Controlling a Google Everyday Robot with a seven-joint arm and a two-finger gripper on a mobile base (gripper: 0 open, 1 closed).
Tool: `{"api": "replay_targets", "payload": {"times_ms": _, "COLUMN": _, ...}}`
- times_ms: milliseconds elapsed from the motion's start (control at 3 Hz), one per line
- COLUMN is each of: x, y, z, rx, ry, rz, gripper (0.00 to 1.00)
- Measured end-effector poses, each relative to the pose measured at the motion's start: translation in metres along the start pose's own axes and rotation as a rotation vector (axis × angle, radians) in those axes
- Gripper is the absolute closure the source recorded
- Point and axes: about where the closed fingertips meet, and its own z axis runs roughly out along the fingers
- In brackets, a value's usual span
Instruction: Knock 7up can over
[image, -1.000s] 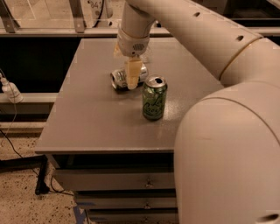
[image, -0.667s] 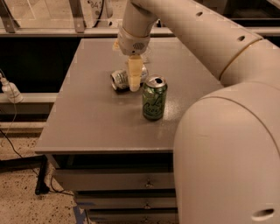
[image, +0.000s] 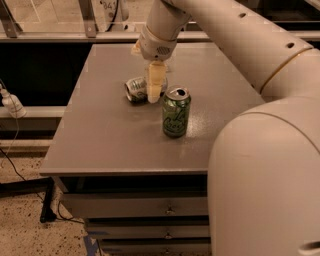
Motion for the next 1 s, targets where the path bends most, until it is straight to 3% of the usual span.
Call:
{"api": "replay_targets", "payload": {"times_ms": 333, "x": 0.003, "y": -0.001, "z": -0.018, "rx": 0.049, "ry": -0.113, "rz": 0.071, "gripper": 0.0}}
{"api": "replay_targets", "payload": {"times_ms": 1000, "x": 0.035, "y": -0.006, "z": -0.07, "rx": 0.241, "ry": -0.437, "rz": 0.339, "gripper": 0.0}}
